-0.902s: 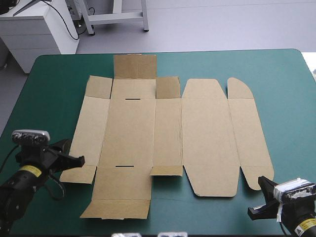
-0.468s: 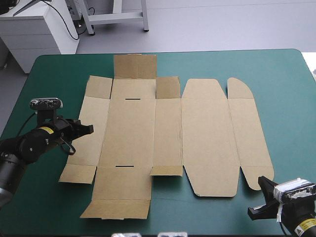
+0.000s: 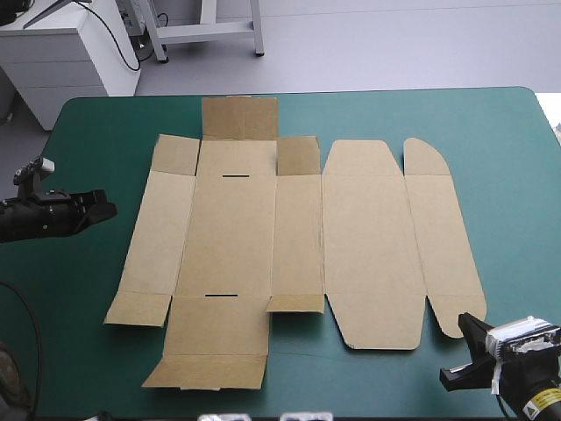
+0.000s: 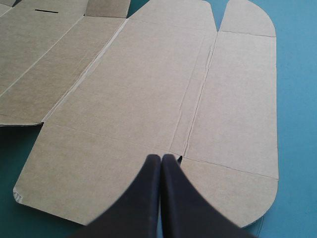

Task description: Fold the box

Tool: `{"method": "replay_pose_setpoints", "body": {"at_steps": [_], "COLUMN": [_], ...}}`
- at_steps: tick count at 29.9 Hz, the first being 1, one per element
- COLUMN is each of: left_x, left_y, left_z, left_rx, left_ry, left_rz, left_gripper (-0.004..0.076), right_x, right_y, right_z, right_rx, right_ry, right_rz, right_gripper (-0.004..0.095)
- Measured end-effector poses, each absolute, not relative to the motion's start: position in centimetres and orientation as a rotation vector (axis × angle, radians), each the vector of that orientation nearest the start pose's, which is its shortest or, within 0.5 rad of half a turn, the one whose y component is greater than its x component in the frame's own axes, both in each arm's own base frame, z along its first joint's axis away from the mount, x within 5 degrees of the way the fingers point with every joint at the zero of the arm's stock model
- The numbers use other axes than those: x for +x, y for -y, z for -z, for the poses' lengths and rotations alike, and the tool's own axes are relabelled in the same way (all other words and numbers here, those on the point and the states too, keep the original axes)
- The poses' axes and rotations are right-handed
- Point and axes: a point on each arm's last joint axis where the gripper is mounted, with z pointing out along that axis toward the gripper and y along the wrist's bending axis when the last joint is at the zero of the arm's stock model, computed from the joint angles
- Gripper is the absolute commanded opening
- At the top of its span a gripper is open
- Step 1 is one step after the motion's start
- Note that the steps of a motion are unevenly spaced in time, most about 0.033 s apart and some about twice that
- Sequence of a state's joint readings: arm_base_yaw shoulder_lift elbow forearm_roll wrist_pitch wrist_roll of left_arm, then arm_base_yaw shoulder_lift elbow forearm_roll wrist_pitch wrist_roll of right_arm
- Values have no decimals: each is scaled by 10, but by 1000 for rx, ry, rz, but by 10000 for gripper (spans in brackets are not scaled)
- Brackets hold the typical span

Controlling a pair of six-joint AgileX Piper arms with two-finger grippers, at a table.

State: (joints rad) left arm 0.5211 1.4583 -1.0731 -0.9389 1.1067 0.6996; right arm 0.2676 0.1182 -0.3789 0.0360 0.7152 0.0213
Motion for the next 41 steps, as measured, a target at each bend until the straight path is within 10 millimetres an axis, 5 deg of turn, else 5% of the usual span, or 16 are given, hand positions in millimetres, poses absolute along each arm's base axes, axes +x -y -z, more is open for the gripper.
{"method": "replay_pose_setpoints", "body": {"at_steps": [7,14,17,22,25,30,41], "left_x": [295,297,297,296,294,294,303], "left_y": [-106,-112,-113,-113,-114,-111,-56], "left_z": [-248,-224,-223,-222,-221,-219,-212], "left_rx": [-310,-381,-385,-396,-444,-497,-241], "left_ry": [-2537,-2657,-2659,-2676,-2704,-2732,-2877], "left_rz": [947,945,947,936,925,923,924], "left_gripper": [3,42,137,474,601,607,605], "right_x": [35,35,35,35,35,35,35], "right_y": [-12,-12,-12,-12,-12,-12,-12], "right_z": [-268,-268,-268,-268,-268,-268,-268], "right_rx": [-228,-228,-228,-228,-228,-228,-228], "right_ry": [-1931,-1931,-1931,-1931,-1931,-1931,-1931], "right_rz": [-233,-233,-233,-233,-233,-233,-233], "right_gripper": [-20,-20,-20,-20,-20,-20,-20]}}
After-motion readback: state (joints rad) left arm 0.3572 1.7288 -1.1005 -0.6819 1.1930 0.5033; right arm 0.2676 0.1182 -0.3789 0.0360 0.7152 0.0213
